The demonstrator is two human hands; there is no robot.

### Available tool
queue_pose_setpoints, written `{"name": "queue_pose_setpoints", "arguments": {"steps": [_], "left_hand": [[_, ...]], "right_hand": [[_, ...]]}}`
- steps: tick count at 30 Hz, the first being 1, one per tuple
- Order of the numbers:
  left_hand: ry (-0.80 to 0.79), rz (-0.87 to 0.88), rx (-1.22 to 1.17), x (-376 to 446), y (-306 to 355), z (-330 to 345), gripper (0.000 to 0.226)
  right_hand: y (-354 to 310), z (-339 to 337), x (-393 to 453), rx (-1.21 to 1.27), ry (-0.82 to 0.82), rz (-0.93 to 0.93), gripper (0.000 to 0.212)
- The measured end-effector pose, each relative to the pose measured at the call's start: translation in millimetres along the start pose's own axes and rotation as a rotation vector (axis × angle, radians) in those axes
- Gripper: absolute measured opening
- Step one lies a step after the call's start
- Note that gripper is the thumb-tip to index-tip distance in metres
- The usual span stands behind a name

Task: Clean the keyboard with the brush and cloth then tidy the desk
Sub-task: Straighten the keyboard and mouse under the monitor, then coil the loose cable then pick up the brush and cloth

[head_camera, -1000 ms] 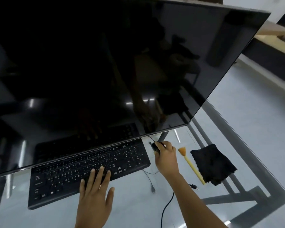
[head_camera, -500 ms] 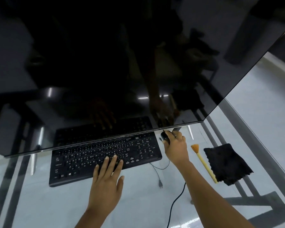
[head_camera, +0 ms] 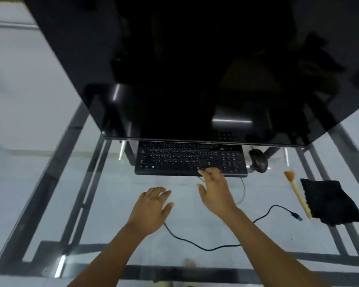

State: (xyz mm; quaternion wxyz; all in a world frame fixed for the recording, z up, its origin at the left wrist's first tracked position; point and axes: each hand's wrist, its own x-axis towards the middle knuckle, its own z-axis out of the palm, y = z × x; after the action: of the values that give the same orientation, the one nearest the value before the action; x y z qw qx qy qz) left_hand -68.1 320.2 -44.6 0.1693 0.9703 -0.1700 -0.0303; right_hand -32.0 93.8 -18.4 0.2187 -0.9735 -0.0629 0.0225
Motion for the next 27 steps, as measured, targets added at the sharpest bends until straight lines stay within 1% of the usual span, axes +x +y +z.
{"name": "queue_pose_setpoints", "arguments": {"steps": [3,7,8,11,13,14,16,17,19,21,23,25,27], "left_hand": [[-0.002,-0.048,-0.029,-36.0,-22.5,-0.7,0.047],[0.025,-0.124,-0.084,-67.6,-40.1,2.2,0.024],[0.028,-0.133,-0.078,-71.5,-40.5,3.1,0.019],[0.058,-0.17,-0.11,-76.8,-37.9,-0.3,0.018],[0.094,-0.256,-0.21,-70.3,-31.8,-10.1,0.015],[0.086,-0.315,-0.306,-66.2,-26.2,-20.7,0.015],[0.094,-0.386,-0.546,-57.4,-14.8,-48.4,0.014],[0.113,-0.395,-0.637,-51.8,-10.0,-62.7,0.011],[0.115,-0.373,-0.735,-38.8,1.4,-97.2,0.002],[0.024,-0.33,-0.808,-28.4,17.8,-136.2,0.016],[-0.121,-0.27,-0.917,-18.2,38.9,-176.6,0.031],[-0.266,-0.196,-1.156,-10.8,59.5,-207.5,0.035],[-0.34,-0.072,-1.431,-3.3,85.6,-243.4,0.032]], "right_hand": [[-35.9,13.3,-8.0,0.0,-0.124,-0.069,0.046],[-73.5,28.8,-17.8,0.007,-0.309,-0.13,0.044],[-80.8,32.7,-20.5,0.012,-0.369,-0.13,0.044],[-100.3,44.0,-30.5,0.12,-0.568,-0.079,0.047],[-108.9,44.1,-36.1,0.214,-0.643,-0.049,0.043],[-112.6,39.4,-38.0,0.274,-0.651,-0.025,0.036],[-118.1,20.0,-39.3,0.385,-0.591,0.017,0.022],[-119.5,6.6,-36.5,0.407,-0.533,0.02,0.02],[-120.7,-26.3,-27.4,0.398,-0.387,-0.032,0.021],[-122.6,-70.5,-18.8,0.372,-0.273,-0.123,0.02],[-123.3,-118.8,-13.4,0.34,-0.211,-0.2,0.02],[-124.2,-155.4,-9.2,0.345,-0.183,-0.239,0.022],[-128.3,-197.9,-8.4,0.397,-0.143,-0.254,0.024]]}}
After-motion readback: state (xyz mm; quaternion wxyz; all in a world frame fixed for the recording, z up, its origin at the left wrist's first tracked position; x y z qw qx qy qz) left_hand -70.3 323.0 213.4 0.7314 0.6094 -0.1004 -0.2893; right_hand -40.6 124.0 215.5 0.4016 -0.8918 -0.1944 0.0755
